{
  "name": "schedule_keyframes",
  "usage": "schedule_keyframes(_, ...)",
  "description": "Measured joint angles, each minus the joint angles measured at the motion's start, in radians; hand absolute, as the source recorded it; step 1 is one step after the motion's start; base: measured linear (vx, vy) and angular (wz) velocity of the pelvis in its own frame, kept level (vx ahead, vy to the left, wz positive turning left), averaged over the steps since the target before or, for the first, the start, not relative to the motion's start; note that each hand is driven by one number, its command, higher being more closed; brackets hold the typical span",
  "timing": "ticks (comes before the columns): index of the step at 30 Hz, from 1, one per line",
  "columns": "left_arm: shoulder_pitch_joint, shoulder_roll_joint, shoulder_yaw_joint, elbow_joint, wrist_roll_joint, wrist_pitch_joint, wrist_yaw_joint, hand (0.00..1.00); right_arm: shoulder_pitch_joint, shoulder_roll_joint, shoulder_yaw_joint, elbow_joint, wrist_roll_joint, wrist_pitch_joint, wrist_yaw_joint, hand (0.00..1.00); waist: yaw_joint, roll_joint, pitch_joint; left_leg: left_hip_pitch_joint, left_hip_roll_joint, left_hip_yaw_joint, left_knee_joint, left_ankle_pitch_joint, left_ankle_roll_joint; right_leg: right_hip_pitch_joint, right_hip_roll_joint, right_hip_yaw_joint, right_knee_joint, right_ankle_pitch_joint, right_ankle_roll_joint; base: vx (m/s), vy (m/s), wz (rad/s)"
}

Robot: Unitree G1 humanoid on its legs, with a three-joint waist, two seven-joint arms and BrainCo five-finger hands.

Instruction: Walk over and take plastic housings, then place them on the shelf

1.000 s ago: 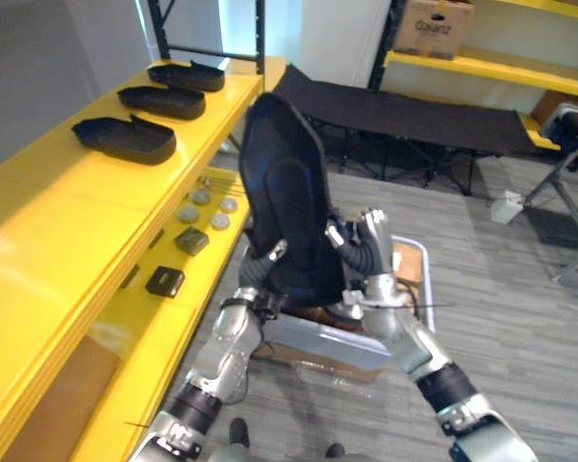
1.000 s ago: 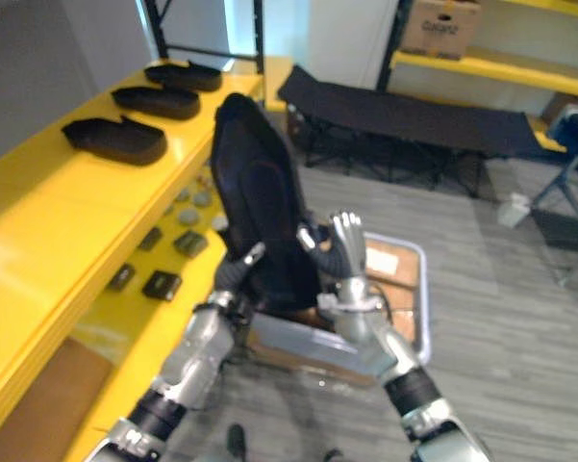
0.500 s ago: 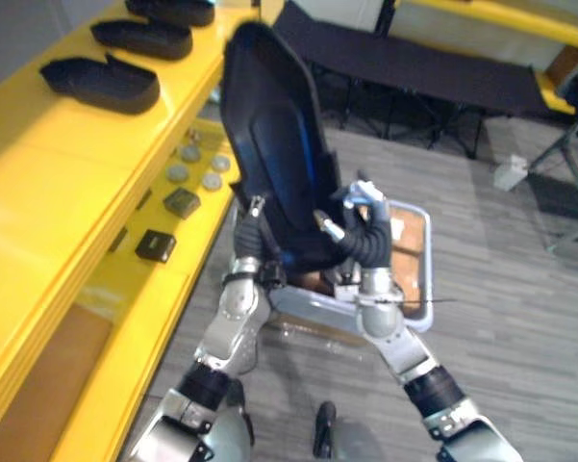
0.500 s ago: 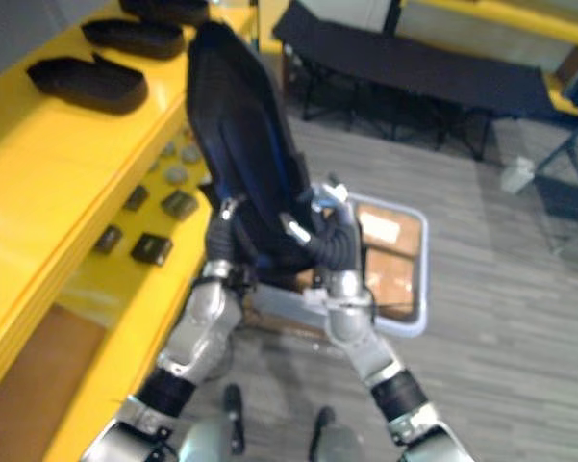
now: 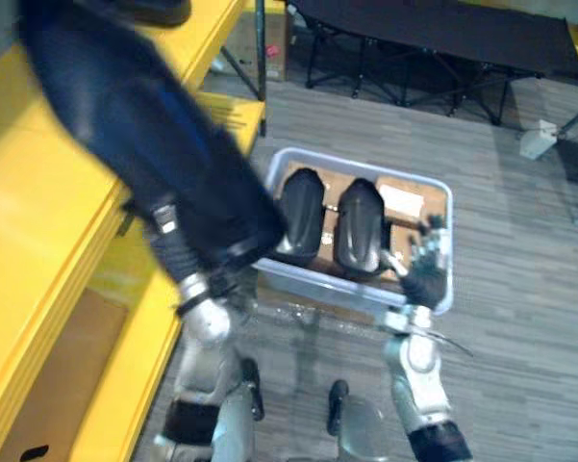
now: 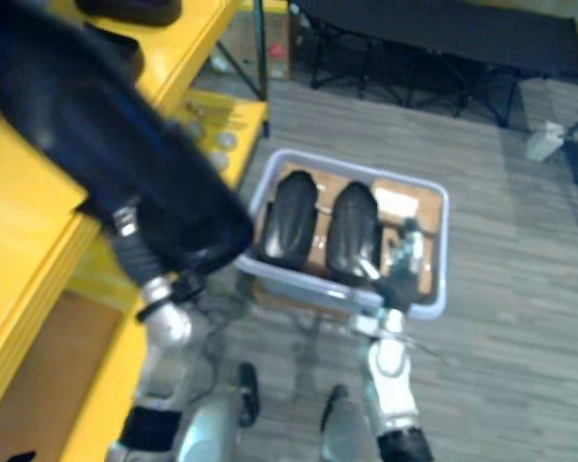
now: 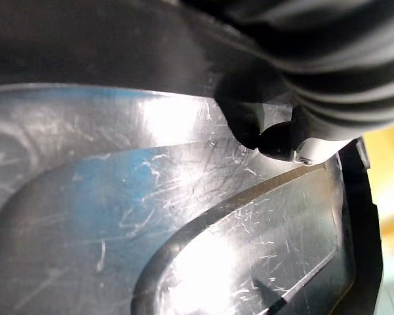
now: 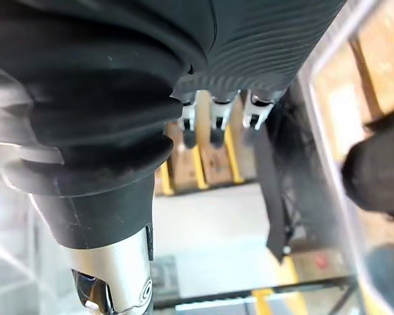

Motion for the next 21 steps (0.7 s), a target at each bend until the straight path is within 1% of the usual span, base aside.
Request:
schedule_keyframes(1,0.044,0.001,0.059,-0.011,0.0,0.0,-0.006,1.0,-0.002,-0.018,-0.008,0.001,0.005,0.014,0.019,0.0,0.007,0.011,-0.004,0.003,-0.004,-0.031,-0.001,0.001,-0.001,0.033,0.002,-0.034,-0.018,0.0,0.0,0.1,-0.035,0.65)
schedule_keyframes(2,0.084,0.001,0.111,-0.024,-0.001,0.0,-0.014,1.0,-0.009,-0.03,-0.013,0.006,0.007,0.03,0.032,0.0,0.022,0.021,-0.01,0.006,-0.009,-0.06,0.0,0.001,-0.001,0.061,0.002,-0.066,-0.032,-0.002,0.0,0.1,-0.034,0.71)
schedule_keyframes(4,0.12,0.001,0.173,-0.025,-0.001,-0.001,-0.028,1.0,-0.039,-0.041,-0.017,0.033,0.004,0.041,0.031,0.0,0.05,0.038,-0.023,0.007,-0.017,-0.088,0.0,0.0,-0.001,0.087,0.003,-0.101,-0.045,-0.003,0.001,0.08,-0.015,0.57)
schedule_keyframes(6,0.177,0.001,0.258,-0.026,-0.004,-0.001,-0.045,1.0,-0.126,-0.049,-0.014,0.111,0.003,0.08,0.038,0.0,0.1,0.066,-0.041,0.01,-0.028,-0.126,0.0,0.0,-0.001,0.127,0.004,-0.143,-0.06,-0.003,0.003,0.14,-0.006,0.53)
schedule_keyframes(7,0.195,0.0,0.274,-0.027,-0.006,-0.001,-0.05,1.0,-0.149,-0.048,-0.01,0.135,0.005,0.09,0.055,0.0,0.109,0.072,-0.044,0.014,-0.031,-0.134,-0.002,0.0,-0.001,0.138,0.004,-0.153,-0.066,-0.004,0.004,0.13,-0.005,0.45)
schedule_keyframes(9,0.264,-0.007,0.335,-0.034,-0.001,-0.002,-0.051,1.0,-0.213,-0.051,0.032,0.208,0.008,0.127,0.115,0.0,0.152,0.087,-0.065,0.028,-0.046,-0.165,-0.018,0.001,-0.003,0.177,0.003,-0.195,-0.091,-0.008,0.005,0.07,-0.013,0.44)
schedule_keyframes(10,0.282,-0.01,0.355,-0.035,0.001,-0.003,-0.051,1.0,-0.22,-0.051,0.051,0.216,0.009,0.134,0.129,0.0,0.162,0.088,-0.072,0.028,-0.051,-0.177,-0.021,0.002,-0.004,0.185,0.003,-0.207,-0.097,-0.013,0.003,0.07,-0.02,0.51)
schedule_keyframes(11,0.308,-0.015,0.395,-0.035,0.004,-0.004,-0.05,1.0,-0.226,-0.048,0.085,0.231,0.017,0.142,0.16,0.0,0.179,0.091,-0.082,0.029,-0.06,-0.197,-0.026,0.003,-0.006,0.202,0.002,-0.233,-0.107,-0.021,0.002,0.07,-0.024,0.58)
schedule_keyframes(12,0.331,-0.022,0.433,-0.035,0.017,-0.006,-0.045,1.0,-0.228,-0.042,0.117,0.253,0.018,0.148,0.192,0.0,0.201,0.087,-0.09,0.032,-0.068,-0.216,-0.031,0.005,-0.009,0.218,-0.001,-0.257,-0.114,-0.028,0.003,0.07,-0.026,0.57)
schedule_keyframes(13,0.339,-0.027,0.454,-0.037,0.029,-0.006,-0.043,1.0,-0.231,-0.037,0.132,0.265,0.018,0.149,0.206,0.0,0.212,0.087,-0.091,0.035,-0.072,-0.23,-0.03,0.005,-0.009,0.231,0.0,-0.274,-0.118,-0.031,0.001,0.07,-0.04,0.64)
schedule_keyframes(14,0.353,-0.041,0.493,-0.051,0.055,-0.006,-0.046,1.0,-0.233,-0.024,0.153,0.289,0.018,0.149,0.225,0.0,0.23,0.083,-0.093,0.038,-0.084,-0.258,-0.03,0.005,-0.009,0.257,0.0,-0.308,-0.123,-0.036,0.003,0.07,-0.046,0.66)
schedule_keyframes(15,0.374,-0.047,0.52,-0.07,0.073,-0.008,-0.054,1.0,-0.235,-0.011,0.166,0.307,0.017,0.149,0.234,0.0,0.251,0.077,-0.096,0.038,-0.093,-0.279,-0.028,0.005,-0.01,0.271,-0.002,-0.335,-0.126,-0.045,0.0,0.07,-0.05,0.68)
schedule_keyframes(16,0.386,-0.048,0.535,-0.078,0.082,-0.012,-0.057,1.0,-0.236,-0.004,0.174,0.317,0.017,0.149,0.238,0.0,0.258,0.073,-0.099,0.037,-0.097,-0.29,-0.026,0.005,-0.01,0.276,0.0,-0.347,-0.128,-0.048,-0.003,0.06,-0.053,0.6)
schedule_keyframes(17,0.41,-0.049,0.565,-0.098,0.088,-0.023,-0.075,1.0,-0.236,0.008,0.189,0.324,0.015,0.149,0.245,0.0,0.275,0.065,-0.103,0.029,-0.104,-0.308,-0.018,0.002,-0.011,0.285,0.001,-0.366,-0.131,-0.054,0.001,0.04,-0.041,0.43)
schedule_keyframes(18,0.419,-0.052,0.578,-0.105,0.088,-0.031,-0.085,1.0,-0.236,0.011,0.196,0.324,0.014,0.149,0.246,0.0,0.283,0.063,-0.106,0.019,-0.106,-0.315,-0.007,-0.002,-0.01,0.287,0.003,-0.379,-0.132,-0.055,0.002,0.04,-0.032,0.44)
schedule_keyframes(19,0.432,-0.065,0.603,-0.117,0.088,-0.044,-0.103,1.0,-0.241,0.015,0.215,0.324,0.011,0.151,0.246,0.0,0.296,0.063,-0.108,0.005,-0.108,-0.323,0.014,-0.013,-0.012,0.291,0.008,-0.392,-0.136,-0.057,0.001,0.02,-0.006,0.24)
schedule_keyframes(20,0.448,-0.085,0.62,-0.128,0.084,-0.047,-0.123,1.0,-0.244,0.018,0.223,0.324,-0.012,0.162,0.246,0.0,0.311,0.063,-0.109,0.001,-0.109,-0.328,0.028,-0.021,-0.01,0.294,0.01,-0.393,-0.138,-0.058,0.001,0.02,0.003,0.17)
schedule_keyframes(21,0.454,-0.092,0.625,-0.131,0.079,-0.048,-0.132,1.0,-0.245,0.019,0.227,0.324,-0.027,0.167,0.245,0.0,0.313,0.062,-0.11,-0.002,-0.11,-0.33,0.033,-0.025,-0.009,0.296,0.011,-0.395,-0.139,-0.058,0.0,0.01,0.011,0.06)
